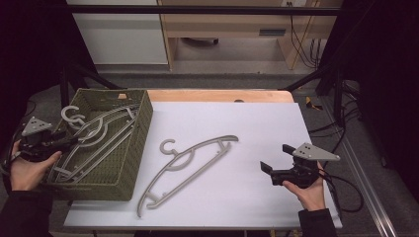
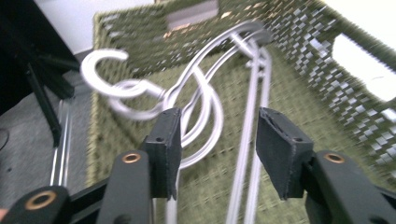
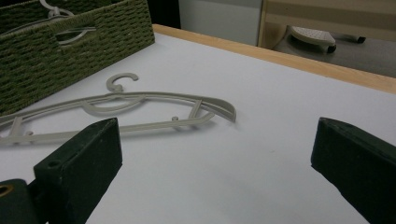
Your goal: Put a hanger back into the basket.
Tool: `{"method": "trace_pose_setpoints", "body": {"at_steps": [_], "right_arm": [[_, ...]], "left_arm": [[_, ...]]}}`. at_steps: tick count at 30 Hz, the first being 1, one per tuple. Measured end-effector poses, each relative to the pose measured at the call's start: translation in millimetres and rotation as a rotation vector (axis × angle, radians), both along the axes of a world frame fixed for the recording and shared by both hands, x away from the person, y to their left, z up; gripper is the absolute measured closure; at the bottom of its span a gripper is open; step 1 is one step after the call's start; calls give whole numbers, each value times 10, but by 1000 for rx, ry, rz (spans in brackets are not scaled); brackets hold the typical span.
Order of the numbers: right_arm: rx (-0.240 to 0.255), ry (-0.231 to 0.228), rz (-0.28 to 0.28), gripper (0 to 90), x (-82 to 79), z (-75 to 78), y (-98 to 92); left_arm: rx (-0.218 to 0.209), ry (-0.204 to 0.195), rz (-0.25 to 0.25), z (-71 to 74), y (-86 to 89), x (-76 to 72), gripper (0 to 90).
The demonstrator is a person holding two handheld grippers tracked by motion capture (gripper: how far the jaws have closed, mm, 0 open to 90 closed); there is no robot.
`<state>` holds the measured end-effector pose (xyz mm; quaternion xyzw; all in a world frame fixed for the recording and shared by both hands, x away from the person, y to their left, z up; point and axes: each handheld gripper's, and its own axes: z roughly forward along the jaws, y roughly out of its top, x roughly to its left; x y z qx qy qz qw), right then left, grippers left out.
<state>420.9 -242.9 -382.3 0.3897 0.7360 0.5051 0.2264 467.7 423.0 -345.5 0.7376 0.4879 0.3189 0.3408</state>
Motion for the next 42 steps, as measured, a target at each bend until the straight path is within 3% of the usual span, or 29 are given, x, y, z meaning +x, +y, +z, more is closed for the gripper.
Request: {"method": "trace_pose_setpoints", "body": {"at_steps": [2,3,9,11,18,24,34,42], "right_arm": [[1,0,1,22,0,0,0],[1,0,1,21,0,0,0],[6,-2,1,21,-1,2,-2],[12,0,1,20,-2,6,-2],[13,-5,3,19,-10,11,-17],[17,-9,-3,19,-13,17,-22],[16,-12,3,19,-22,20,-27],[15,-11,5,19,-19,18,-24]], "left_arm": [[-8,-6,-9,11,-23,-11,462],[-38,-19,-18,17,-69,-28,462],[-100,-55,-68,40,-293,-106,337],[-142,-71,-98,33,-415,-150,304],[-213,-92,-153,-9,-656,-224,228],[-203,-90,-238,-60,-966,-300,189],[-205,-87,-316,-129,-1279,-381,150],[-169,-68,-396,-127,-1585,-422,148]]}}
